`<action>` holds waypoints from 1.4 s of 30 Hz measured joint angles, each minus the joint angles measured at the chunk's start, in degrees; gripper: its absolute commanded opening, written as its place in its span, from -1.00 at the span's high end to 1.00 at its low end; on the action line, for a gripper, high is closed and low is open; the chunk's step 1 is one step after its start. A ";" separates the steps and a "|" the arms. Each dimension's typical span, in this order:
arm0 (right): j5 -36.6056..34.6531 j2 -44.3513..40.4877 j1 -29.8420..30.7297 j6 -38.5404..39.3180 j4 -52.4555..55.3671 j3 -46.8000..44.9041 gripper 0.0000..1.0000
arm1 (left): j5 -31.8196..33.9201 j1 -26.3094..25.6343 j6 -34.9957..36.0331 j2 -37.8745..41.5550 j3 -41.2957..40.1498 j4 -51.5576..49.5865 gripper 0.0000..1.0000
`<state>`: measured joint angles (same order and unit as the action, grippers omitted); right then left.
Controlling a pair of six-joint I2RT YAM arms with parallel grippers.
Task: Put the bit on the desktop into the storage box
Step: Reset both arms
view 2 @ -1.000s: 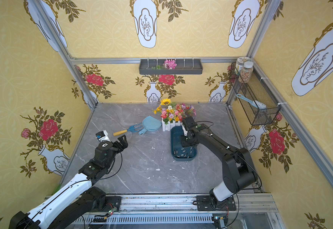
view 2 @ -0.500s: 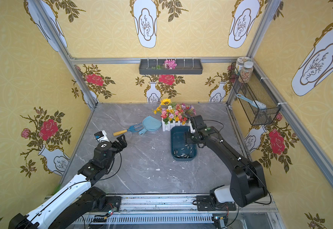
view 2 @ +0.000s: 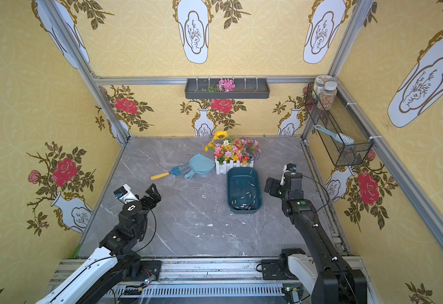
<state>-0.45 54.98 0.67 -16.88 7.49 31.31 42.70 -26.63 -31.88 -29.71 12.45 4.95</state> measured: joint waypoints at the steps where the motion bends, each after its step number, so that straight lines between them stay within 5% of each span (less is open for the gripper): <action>1: -0.85 -1.01 0.00 0.04 -2.69 -2.38 -0.94 | 0.96 0.00 0.11 1.46 -1.01 0.48 -1.00; 8: -12.15 -3.80 -0.28 4.44 -20.20 -15.54 -0.94 | 7.23 0.00 1.64 6.32 -4.44 2.27 -1.00; 14: -17.62 3.61 -0.28 5.42 -32.06 -19.98 -0.94 | 10.29 0.00 3.08 5.42 -4.44 3.26 -1.00; 28: -12.46 25.46 -0.63 10.64 -56.92 -20.83 -0.94 | 12.68 0.00 11.61 3.89 -5.22 9.31 -1.00; 42: -10.12 26.86 -0.59 12.44 -58.60 -19.12 -0.94 | 13.05 4.15 18.88 -11.47 -9.49 27.56 -1.00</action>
<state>-10.57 81.84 0.08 -4.45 -51.11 12.19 55.75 -22.48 -12.99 -41.19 2.96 32.51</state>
